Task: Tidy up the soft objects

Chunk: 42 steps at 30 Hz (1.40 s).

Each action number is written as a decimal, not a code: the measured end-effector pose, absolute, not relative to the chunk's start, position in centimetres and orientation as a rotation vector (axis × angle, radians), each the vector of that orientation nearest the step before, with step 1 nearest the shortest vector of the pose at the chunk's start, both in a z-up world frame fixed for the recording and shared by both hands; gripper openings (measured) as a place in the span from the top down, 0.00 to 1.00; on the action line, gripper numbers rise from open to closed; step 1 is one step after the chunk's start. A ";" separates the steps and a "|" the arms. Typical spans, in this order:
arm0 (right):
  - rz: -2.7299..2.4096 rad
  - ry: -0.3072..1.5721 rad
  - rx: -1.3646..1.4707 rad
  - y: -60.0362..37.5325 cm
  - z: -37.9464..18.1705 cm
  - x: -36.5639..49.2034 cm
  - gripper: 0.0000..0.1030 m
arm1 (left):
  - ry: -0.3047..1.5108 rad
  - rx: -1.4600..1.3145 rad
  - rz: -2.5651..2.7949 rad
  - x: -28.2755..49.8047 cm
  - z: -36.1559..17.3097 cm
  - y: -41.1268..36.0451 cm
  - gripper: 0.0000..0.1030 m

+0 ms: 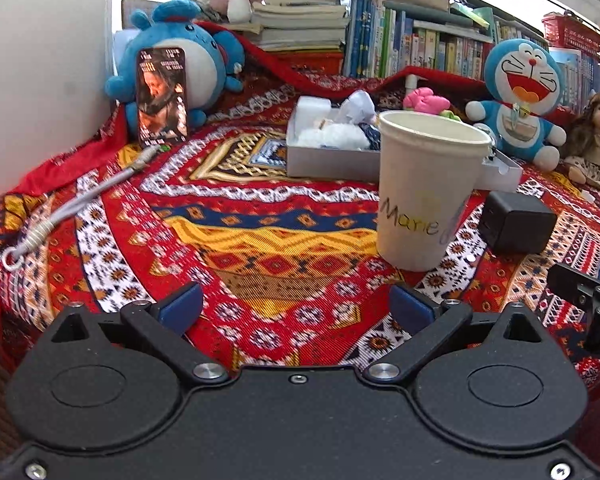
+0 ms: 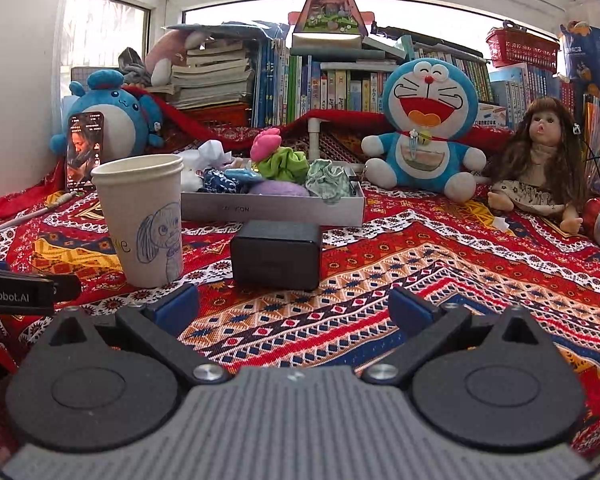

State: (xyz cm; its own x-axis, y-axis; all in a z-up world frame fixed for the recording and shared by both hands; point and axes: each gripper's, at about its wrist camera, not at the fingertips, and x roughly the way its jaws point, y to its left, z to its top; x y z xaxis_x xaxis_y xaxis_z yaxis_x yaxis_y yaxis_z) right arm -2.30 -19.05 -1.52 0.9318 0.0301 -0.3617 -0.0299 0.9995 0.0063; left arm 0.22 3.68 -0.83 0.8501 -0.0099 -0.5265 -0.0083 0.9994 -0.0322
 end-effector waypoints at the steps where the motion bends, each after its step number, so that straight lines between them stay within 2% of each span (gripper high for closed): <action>1: 0.031 0.374 0.004 -19.0 -1.6 -2.3 0.00 | 0.562 -0.041 -0.005 0.3 -0.9 3.7 0.03; 42: 0.032 0.397 0.013 -18.8 -1.9 -2.2 0.00 | 0.601 -0.025 -0.001 0.8 -1.4 3.2 0.00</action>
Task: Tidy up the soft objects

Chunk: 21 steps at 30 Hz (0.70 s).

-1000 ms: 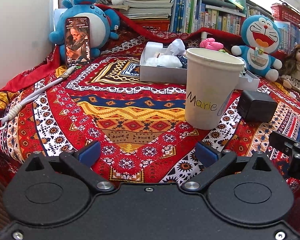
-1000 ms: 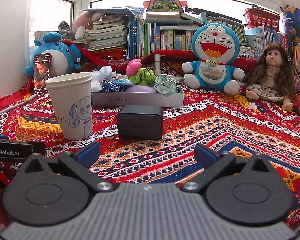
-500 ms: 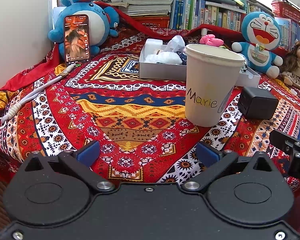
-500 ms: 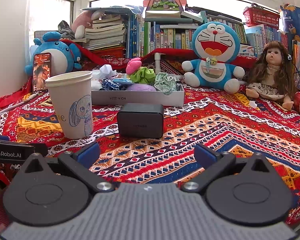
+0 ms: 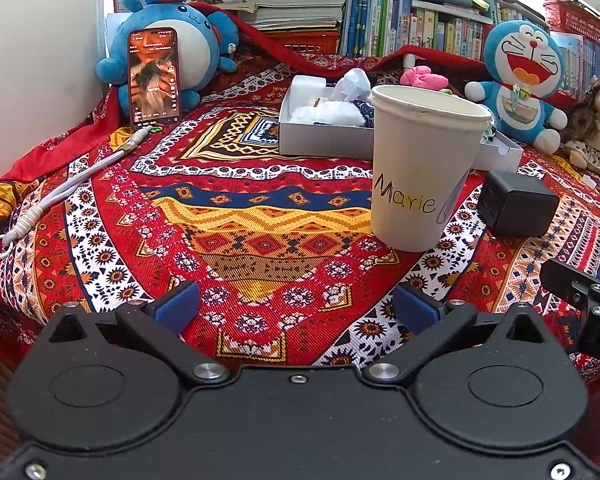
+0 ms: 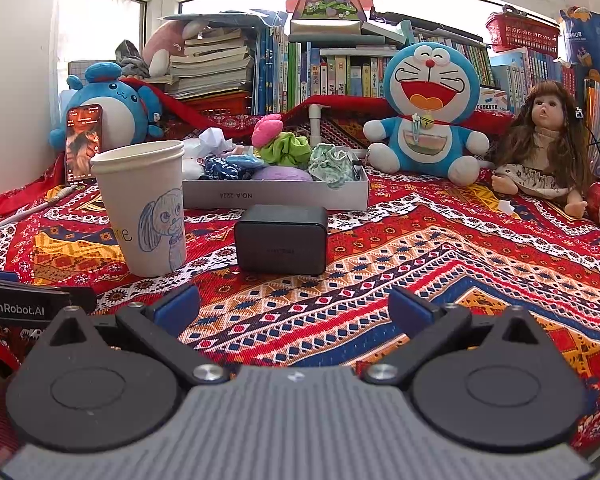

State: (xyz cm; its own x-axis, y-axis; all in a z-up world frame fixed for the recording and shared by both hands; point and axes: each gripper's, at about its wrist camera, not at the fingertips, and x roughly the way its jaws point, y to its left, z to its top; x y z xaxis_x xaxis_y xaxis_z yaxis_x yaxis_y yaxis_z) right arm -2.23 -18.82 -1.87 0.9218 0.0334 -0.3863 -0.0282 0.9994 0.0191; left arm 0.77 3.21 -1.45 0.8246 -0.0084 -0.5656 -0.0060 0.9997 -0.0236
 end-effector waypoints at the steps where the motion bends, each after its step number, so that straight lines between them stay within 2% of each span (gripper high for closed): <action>1: 0.032 0.397 0.014 -18.8 -1.9 -2.2 0.00 | 0.601 -0.025 -0.001 0.8 -1.5 3.2 0.00; 21: 0.034 0.401 0.014 -18.7 -2.0 -2.2 0.00 | 0.599 -0.025 0.001 0.8 -1.6 3.2 0.00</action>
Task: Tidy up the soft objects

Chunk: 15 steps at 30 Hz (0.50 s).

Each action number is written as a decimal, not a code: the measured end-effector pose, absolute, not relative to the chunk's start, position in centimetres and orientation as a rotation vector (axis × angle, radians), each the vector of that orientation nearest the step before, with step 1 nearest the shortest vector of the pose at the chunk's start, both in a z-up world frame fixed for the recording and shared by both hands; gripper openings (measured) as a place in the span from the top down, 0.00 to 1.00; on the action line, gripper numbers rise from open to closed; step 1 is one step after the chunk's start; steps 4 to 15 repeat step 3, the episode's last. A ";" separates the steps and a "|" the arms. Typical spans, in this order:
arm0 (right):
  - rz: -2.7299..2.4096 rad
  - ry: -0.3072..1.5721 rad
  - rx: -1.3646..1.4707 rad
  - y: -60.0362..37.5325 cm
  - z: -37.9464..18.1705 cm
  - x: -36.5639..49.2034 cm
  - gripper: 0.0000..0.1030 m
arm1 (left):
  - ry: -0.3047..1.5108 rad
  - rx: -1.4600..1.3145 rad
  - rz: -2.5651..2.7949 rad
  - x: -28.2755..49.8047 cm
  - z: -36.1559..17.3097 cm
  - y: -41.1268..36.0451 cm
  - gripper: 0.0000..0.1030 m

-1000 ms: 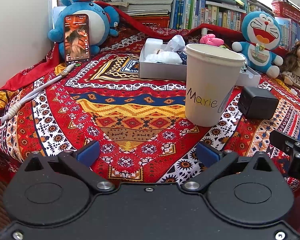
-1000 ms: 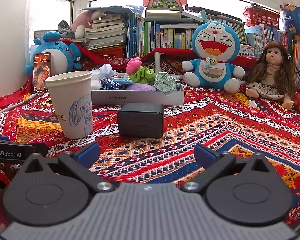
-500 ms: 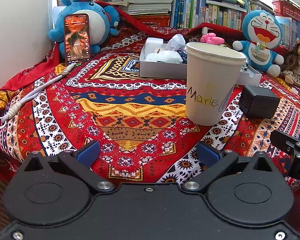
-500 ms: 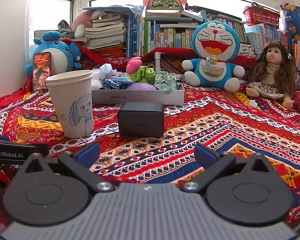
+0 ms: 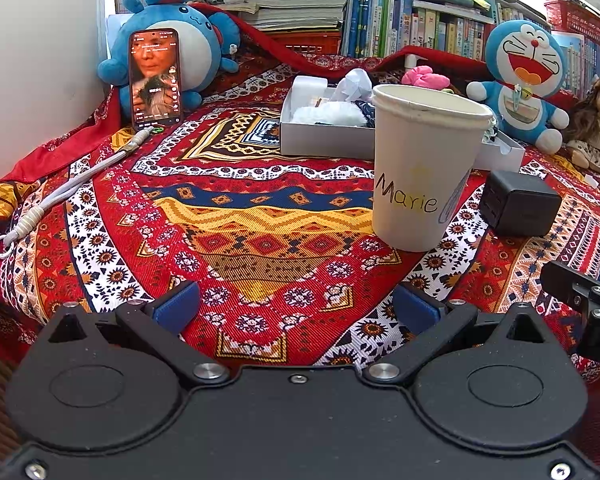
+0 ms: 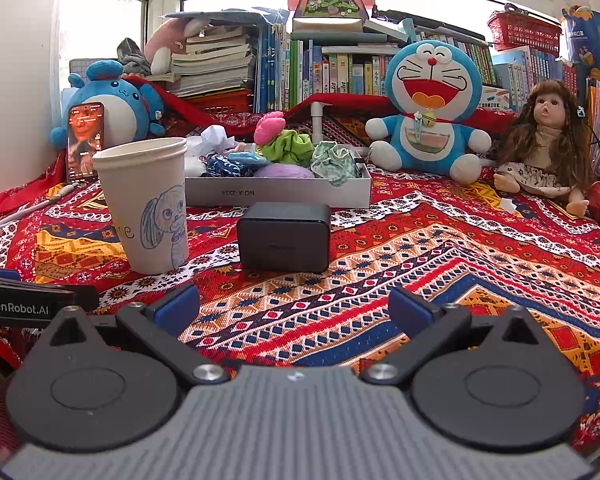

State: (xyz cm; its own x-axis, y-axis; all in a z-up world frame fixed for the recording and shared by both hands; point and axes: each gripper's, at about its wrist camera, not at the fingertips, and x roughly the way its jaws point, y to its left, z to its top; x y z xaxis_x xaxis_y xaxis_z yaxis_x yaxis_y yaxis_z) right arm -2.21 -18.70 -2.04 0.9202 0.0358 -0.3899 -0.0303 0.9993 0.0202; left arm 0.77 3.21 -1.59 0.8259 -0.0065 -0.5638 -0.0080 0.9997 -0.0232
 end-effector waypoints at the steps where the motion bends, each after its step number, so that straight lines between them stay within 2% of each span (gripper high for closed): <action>1: 0.034 0.401 0.014 -18.7 -2.1 -2.2 0.00 | 0.599 -0.025 0.001 0.8 -1.6 3.3 0.00; 15: 0.037 0.403 0.017 -18.7 -2.0 -2.2 0.00 | 0.599 -0.021 0.001 0.9 -1.4 3.4 0.00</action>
